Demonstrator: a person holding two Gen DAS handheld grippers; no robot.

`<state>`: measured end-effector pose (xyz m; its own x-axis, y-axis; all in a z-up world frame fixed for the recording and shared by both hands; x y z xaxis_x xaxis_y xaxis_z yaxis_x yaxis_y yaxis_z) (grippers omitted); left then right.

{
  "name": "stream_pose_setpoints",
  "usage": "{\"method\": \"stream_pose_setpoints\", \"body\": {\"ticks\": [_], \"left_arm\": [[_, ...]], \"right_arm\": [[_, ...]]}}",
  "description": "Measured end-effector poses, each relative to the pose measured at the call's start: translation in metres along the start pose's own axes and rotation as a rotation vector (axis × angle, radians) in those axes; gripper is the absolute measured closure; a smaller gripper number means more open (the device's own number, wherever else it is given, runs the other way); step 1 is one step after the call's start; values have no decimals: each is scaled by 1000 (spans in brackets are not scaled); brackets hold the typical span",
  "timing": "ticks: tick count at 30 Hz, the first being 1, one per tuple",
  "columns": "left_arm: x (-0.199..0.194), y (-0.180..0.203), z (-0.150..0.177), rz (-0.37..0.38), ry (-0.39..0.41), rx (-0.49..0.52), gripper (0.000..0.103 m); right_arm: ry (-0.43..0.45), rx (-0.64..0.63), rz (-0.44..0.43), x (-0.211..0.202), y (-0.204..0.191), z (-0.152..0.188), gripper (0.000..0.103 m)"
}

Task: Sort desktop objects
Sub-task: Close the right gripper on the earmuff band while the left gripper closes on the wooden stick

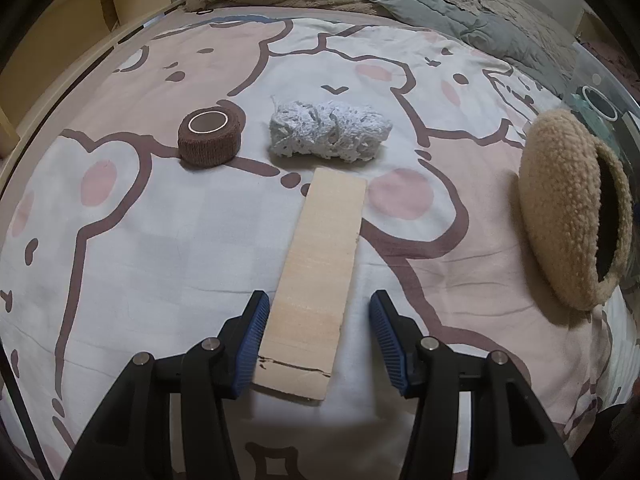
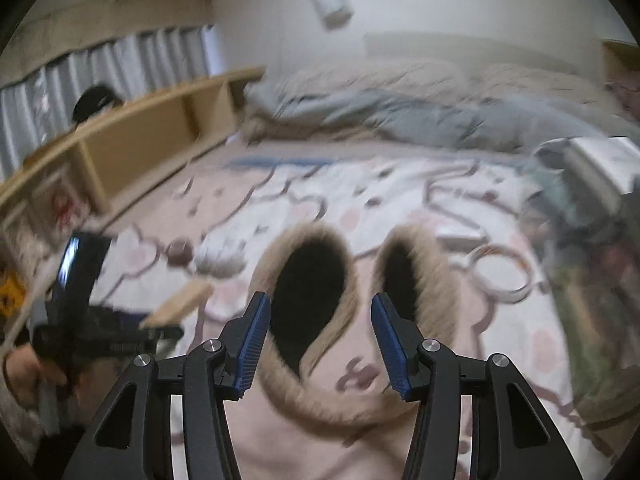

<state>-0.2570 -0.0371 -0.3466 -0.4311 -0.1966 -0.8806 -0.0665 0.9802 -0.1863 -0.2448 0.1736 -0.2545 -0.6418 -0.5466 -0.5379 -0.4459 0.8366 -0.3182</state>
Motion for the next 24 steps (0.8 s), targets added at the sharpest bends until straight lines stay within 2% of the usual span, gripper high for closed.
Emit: {"method": "stream_pose_setpoints", "body": {"ticks": [4,7,9,14,17,18,21,24], "left_arm": [[1,-1,-1,2,1,-7,50],[1,-1,-1,-1,3,-5,50],[1,-1,-1,-1,3,-4,50],[1,-1,-1,-2,3,-3,50],[1,-1,-1,-1,2,-3,50],[1,-1,-1,-2,2,-3,50],[1,-1,-1,-2,3,-3,50],[1,-2,-2,-1,8,-18,50]], "right_arm": [[-46,-21,-62,19,-15,8,50],[-117,-16,-76,36,-17,22,50],[-176,1,-71,48,-14,34,50],[-255,42,-49,65,-1,51,50],[-333,37,4,73,8,69,50],[-354,33,30,75,13,74,48],[-356,62,32,73,19,78,26],[-361,76,24,71,20,80,24]]}}
Point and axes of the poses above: each gripper's, at about its wrist camera, not at the fingertips, and x roughly the way its jaws point, y to its right, z to its underside, the point moved 10 cm from there along x, roughly the way its jaws point, and after that the axes turned 15 degrees about -z, right-handed, at the moved point
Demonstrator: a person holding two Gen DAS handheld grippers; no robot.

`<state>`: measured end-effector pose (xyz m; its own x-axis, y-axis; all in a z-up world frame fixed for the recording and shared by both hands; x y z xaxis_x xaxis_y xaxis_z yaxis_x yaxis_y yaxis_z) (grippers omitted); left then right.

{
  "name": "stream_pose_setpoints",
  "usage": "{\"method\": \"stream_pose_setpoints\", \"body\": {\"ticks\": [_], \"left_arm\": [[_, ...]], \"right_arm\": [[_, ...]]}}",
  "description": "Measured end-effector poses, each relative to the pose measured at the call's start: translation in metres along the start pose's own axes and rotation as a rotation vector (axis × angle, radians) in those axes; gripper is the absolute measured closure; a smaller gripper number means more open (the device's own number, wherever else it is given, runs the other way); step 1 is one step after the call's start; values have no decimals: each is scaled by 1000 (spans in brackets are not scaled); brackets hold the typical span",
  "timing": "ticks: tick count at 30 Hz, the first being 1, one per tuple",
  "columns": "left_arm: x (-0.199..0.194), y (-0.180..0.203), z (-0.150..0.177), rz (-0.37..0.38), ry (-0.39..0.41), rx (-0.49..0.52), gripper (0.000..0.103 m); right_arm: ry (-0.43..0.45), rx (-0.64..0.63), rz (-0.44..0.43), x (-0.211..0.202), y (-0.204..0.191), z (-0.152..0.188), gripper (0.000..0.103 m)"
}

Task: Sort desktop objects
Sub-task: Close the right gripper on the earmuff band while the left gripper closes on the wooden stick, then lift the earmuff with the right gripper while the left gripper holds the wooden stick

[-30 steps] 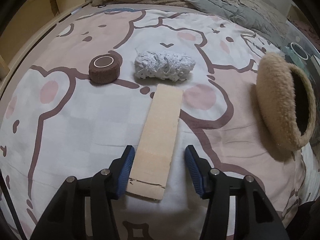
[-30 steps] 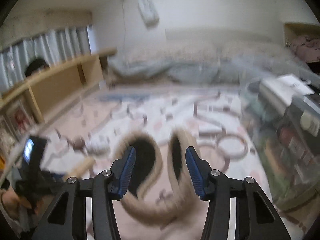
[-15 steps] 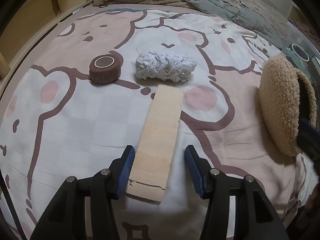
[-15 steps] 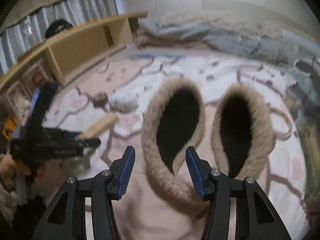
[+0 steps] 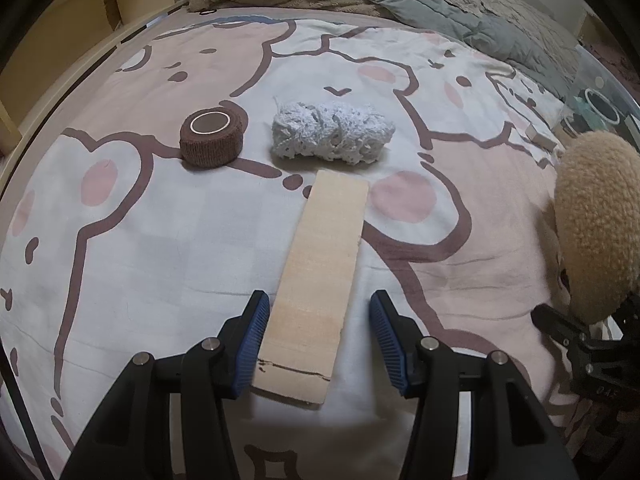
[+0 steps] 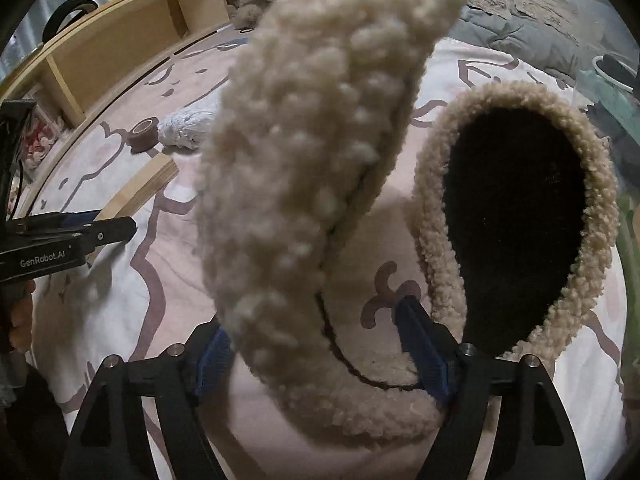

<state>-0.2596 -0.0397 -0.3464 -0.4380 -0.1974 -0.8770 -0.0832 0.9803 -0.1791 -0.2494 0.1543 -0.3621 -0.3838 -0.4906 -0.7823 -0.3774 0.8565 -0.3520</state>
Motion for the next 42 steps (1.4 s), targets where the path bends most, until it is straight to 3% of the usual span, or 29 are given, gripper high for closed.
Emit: {"method": "stream_pose_setpoints", "body": {"ticks": [2,4,5,6,7,11,14,16,19,25,42], "left_arm": [[1,0,-2,-2,7,-10,50],[2,1,-4,-8,12,-9,50],[2,2,-5,-14,16,-7,50],[3,3,-6,-19,19,-4,50],[3,4,-7,-24,22,-2,50],[7,6,-11,-43,31,1,50],[8,7,-11,-61,38,12,51],[7,5,-12,-73,44,12,60],[5,1,-11,-57,37,-9,63],[-2,1,-10,-64,51,-4,68],[-31,-2,-15,-22,123,-49,70]], "right_arm": [[8,6,8,-5,1,0,24],[17,17,70,-14,6,-2,26],[27,12,81,-17,6,-3,30],[40,10,77,-21,6,-4,46],[49,17,53,-24,4,-5,51],[82,21,30,-32,-1,-9,54],[116,1,16,-33,-9,-16,64],[140,-23,23,-37,-13,-20,73],[177,-47,27,-43,-20,-26,80],[233,-45,78,-55,-5,-45,80],[379,7,37,-100,4,-57,80]]}}
Point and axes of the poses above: each gripper's, at about its wrist camera, not at the fingertips, and x roughly the way its jaws point, y to its right, z to its underside, the point moved 10 cm from there along x, roughly the way its jaws point, and after that the axes turned 15 degrees about -z, right-handed, at the moved point
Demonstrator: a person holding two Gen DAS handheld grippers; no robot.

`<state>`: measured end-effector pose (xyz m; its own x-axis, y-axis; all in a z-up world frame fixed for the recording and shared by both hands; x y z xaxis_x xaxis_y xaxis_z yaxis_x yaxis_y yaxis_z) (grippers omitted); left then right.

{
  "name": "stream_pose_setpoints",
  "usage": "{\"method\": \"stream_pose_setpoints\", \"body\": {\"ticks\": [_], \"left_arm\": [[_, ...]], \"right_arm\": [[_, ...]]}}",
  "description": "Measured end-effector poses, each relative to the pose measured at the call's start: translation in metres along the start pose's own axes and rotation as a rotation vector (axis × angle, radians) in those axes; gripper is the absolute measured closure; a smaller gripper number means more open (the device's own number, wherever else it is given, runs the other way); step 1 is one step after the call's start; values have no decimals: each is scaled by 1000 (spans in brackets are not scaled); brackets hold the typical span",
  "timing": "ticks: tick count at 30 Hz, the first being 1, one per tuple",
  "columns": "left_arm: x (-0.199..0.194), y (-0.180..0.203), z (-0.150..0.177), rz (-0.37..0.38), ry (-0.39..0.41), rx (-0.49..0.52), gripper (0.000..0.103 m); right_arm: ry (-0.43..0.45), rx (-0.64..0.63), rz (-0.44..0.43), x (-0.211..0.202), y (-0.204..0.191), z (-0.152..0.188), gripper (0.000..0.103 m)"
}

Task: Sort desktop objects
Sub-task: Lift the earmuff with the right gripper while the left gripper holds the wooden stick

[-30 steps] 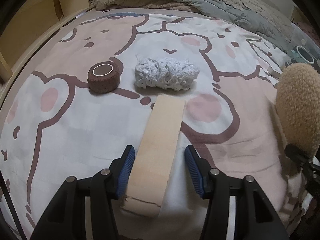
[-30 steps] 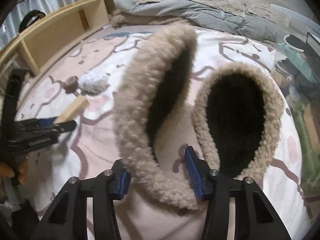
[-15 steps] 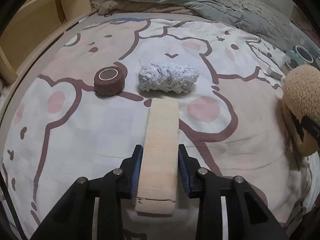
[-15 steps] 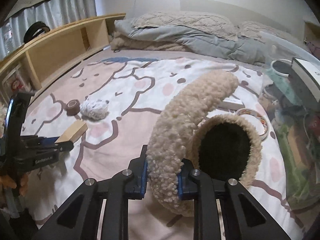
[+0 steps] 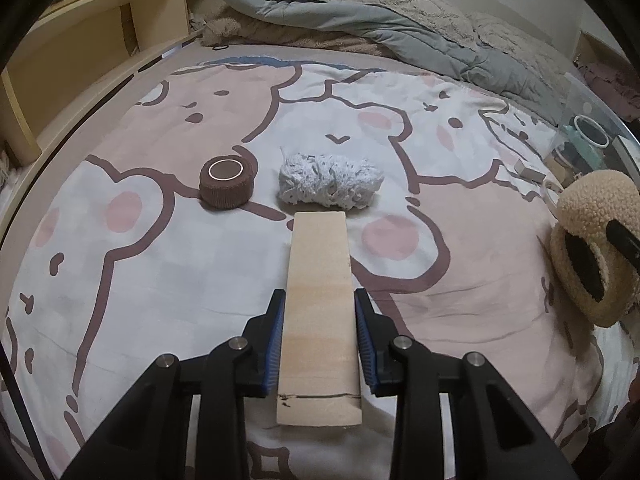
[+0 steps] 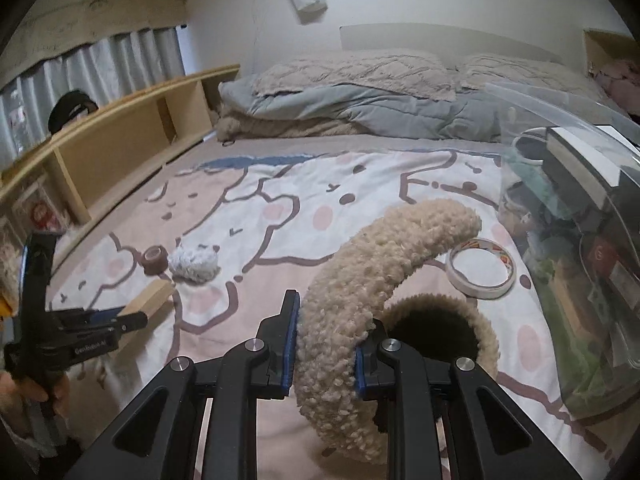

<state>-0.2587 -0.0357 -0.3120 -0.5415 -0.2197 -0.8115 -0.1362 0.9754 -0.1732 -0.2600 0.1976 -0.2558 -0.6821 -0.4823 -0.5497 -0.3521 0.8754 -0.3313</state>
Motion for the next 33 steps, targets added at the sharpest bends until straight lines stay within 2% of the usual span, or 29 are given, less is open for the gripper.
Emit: {"method": "stream_pose_setpoints", "body": {"ticks": [3,8,11,12,13,14,15,22,28,31,33], "left_arm": [[-1,3,1,3,1,10,70],[4,9,7,-7,-16,42,70],[9,11,11,-18,-33,59,70],[10,12,12,-21,-36,61,70],[11,12,12,-23,-38,64,70],[11,12,13,-23,-38,64,70],[11,12,13,-24,-38,64,70],[11,11,14,-21,-46,58,70],[11,10,15,-19,-50,50,70],[12,10,15,-19,-53,50,70],[12,10,16,-20,-54,51,70]], "right_arm": [[-7,11,-28,-1,-1,1,80],[-107,12,-75,22,-9,20,80],[-141,-12,-69,30,-18,27,79],[-145,-19,-58,30,-19,29,65],[-149,-21,-44,29,-19,31,33],[-146,-17,-36,27,-19,32,20],[-134,-15,-29,22,-18,31,15],[-27,88,7,-12,3,18,15],[101,192,157,-47,40,11,15],[88,277,158,-46,56,18,17],[59,323,109,-37,58,23,25]]}}
Point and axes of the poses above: each gripper's, at about its wrist camera, not at the fingertips, and x roughly the way its jaws point, y to its right, z to its underside, the point moved 10 cm from there along x, roughly the way its jaws point, and after that the axes turned 15 degrees about -z, right-handed, at the moved point
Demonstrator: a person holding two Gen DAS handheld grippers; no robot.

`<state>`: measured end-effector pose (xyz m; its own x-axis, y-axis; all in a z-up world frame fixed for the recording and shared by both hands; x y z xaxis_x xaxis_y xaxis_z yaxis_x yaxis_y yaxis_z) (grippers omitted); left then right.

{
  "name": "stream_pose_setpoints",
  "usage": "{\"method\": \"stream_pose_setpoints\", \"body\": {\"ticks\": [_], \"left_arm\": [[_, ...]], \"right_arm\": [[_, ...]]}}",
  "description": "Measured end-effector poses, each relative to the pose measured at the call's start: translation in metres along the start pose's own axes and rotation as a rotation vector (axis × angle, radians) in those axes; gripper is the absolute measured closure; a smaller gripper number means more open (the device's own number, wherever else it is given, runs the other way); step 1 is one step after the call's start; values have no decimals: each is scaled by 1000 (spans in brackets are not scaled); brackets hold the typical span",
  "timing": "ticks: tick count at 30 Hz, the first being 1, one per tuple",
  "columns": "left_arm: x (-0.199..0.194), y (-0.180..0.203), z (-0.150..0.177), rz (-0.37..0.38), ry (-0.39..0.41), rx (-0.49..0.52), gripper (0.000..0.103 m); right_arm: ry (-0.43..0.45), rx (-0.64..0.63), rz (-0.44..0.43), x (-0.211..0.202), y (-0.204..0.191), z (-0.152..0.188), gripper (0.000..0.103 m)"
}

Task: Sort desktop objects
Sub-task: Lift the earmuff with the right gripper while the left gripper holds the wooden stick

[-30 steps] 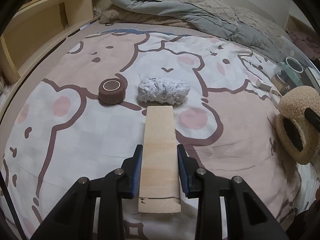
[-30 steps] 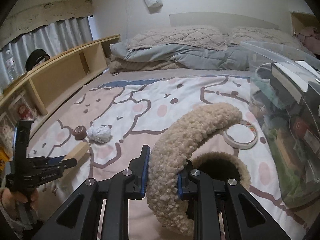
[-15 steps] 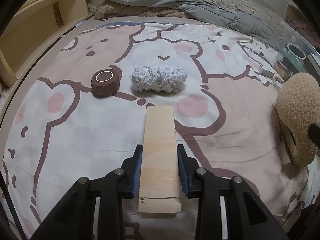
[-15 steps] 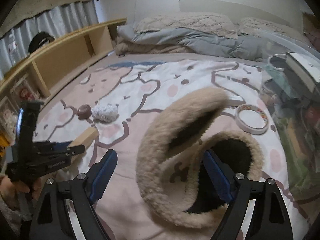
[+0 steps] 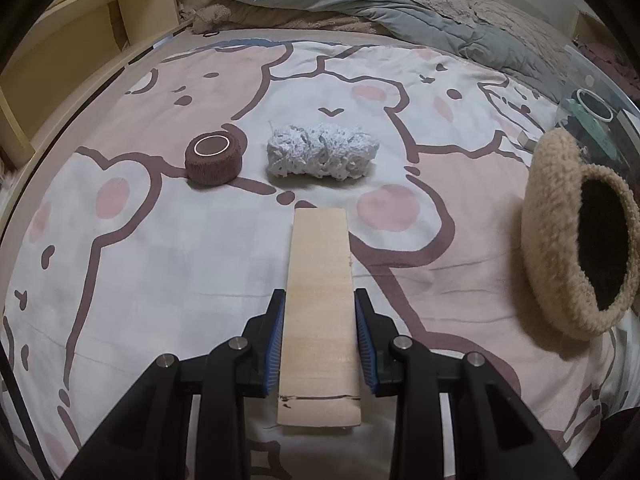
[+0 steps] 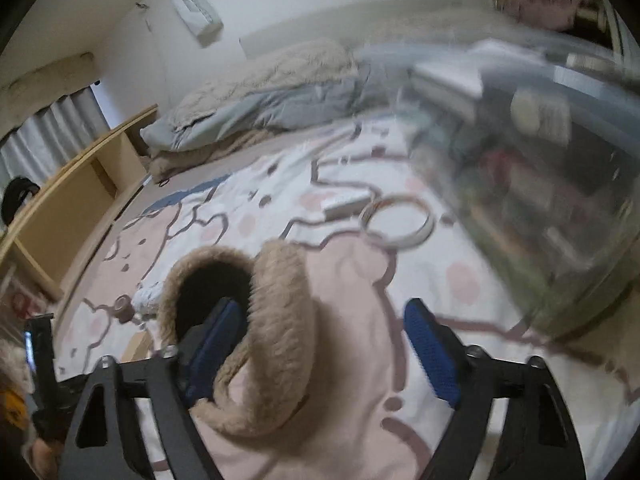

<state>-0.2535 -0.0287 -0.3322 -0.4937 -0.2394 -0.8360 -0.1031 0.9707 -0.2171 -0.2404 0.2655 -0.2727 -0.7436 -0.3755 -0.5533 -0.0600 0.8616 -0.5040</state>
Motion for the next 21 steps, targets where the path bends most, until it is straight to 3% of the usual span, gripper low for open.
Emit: {"method": "stream_pose_setpoints", "body": {"ticks": [3,5,6,7,11,12,16,21], "left_arm": [[0,0,0,-1,-3,1,70],[1,0,1,-2,-7,2,70],[2,1,1,-3,-10,4,70],[4,1,2,-4,-15,6,70],[10,2,4,-6,-31,8,70],[10,2,4,-7,-30,8,70],[9,2,4,-4,-29,0,70],[5,-5,-4,-11,5,-30,70]], "right_arm": [[-43,6,-46,10,-9,8,26],[-77,-19,-33,18,-13,14,26],[-93,-25,-10,21,-11,16,33],[-120,-29,14,27,-9,20,48],[-209,-3,52,45,3,34,61],[-217,3,47,48,4,37,74],[-177,20,-1,43,2,32,84],[-109,96,-64,30,5,22,85]]}}
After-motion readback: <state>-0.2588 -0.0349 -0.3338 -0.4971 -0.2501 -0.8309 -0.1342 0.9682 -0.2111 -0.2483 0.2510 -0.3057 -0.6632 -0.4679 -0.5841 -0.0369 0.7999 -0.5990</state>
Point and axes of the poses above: each gripper's, at about its wrist camera, not at the fingertips, and x roughly the way its jaws point, y to its right, z to its underside, the point moved 10 cm from there along x, roughly the way its jaws point, and after that the axes turned 15 degrees about -z, right-handed, at the moved point
